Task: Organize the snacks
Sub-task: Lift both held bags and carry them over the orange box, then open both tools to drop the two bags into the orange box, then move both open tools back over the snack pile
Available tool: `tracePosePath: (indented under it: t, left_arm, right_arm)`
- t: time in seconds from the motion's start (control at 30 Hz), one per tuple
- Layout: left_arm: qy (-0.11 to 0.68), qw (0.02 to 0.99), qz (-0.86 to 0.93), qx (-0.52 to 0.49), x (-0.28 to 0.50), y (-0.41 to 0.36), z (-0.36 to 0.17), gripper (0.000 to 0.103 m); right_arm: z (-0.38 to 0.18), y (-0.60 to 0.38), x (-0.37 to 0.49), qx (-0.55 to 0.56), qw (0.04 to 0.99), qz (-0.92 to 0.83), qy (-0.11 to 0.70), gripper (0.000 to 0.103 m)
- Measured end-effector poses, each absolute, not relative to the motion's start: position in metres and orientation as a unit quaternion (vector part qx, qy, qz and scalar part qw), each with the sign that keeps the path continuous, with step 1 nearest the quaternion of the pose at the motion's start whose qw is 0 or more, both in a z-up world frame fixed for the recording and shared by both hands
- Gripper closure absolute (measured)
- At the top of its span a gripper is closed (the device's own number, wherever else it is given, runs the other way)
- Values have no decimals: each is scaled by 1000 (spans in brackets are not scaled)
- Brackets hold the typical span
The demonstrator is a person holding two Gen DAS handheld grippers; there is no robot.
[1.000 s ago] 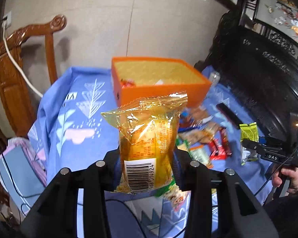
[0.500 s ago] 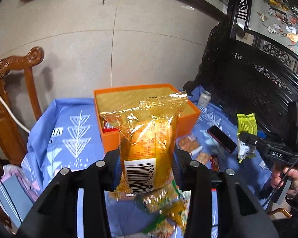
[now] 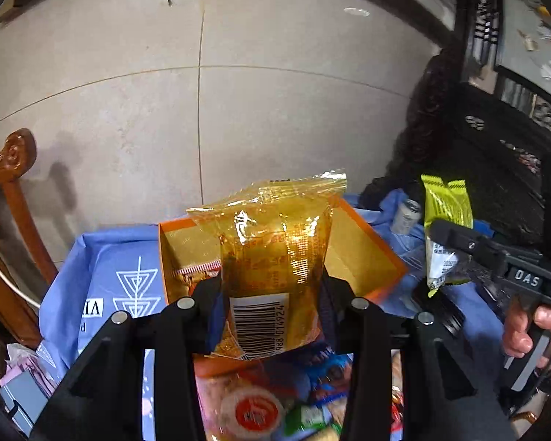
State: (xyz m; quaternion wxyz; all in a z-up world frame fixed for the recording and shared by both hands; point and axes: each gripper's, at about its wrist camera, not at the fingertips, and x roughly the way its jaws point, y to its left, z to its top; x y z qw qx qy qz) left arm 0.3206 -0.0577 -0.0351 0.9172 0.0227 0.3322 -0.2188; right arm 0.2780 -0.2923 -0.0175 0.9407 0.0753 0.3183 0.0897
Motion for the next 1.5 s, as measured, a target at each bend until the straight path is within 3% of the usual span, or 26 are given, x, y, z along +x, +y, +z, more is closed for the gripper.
tracePosePath:
  t: [0.07, 0.1, 0.13, 0.17, 0.2, 0.83, 1.13, 1.5]
  left_arm:
    - [342, 916, -207, 26, 340, -62, -39, 58]
    - [349, 916, -198, 23, 351, -64, -41, 31]
    - [357, 916, -182, 18, 361, -66, -44, 11]
    - [357, 919, -165, 15, 367, -66, -45, 4]
    - [360, 921, -146, 11, 374, -67, -47, 4]
    - [368, 921, -129, -22, 290, -28, -55, 4]
    - [392, 912, -123, -8, 228, -12, -81, 4]
    - [440, 891, -110, -13, 170, 10, -126, 4]
  right_arm:
    - [-21, -290, 299, 73, 939, 94, 322, 46]
    - [-24, -290, 307, 73, 937, 97, 326, 42]
    - [-28, -290, 318, 71, 935, 99, 334, 31]
    - [-32, -290, 329, 65, 932, 89, 344, 21]
    - [-35, -290, 332, 64, 932, 72, 349, 9]
    - [-42, -313, 238, 86, 929, 54, 355, 9]
    - [-86, -316, 164, 71, 908, 43, 412, 9]
    - [-183, -296, 136, 82, 856, 49, 508, 30]
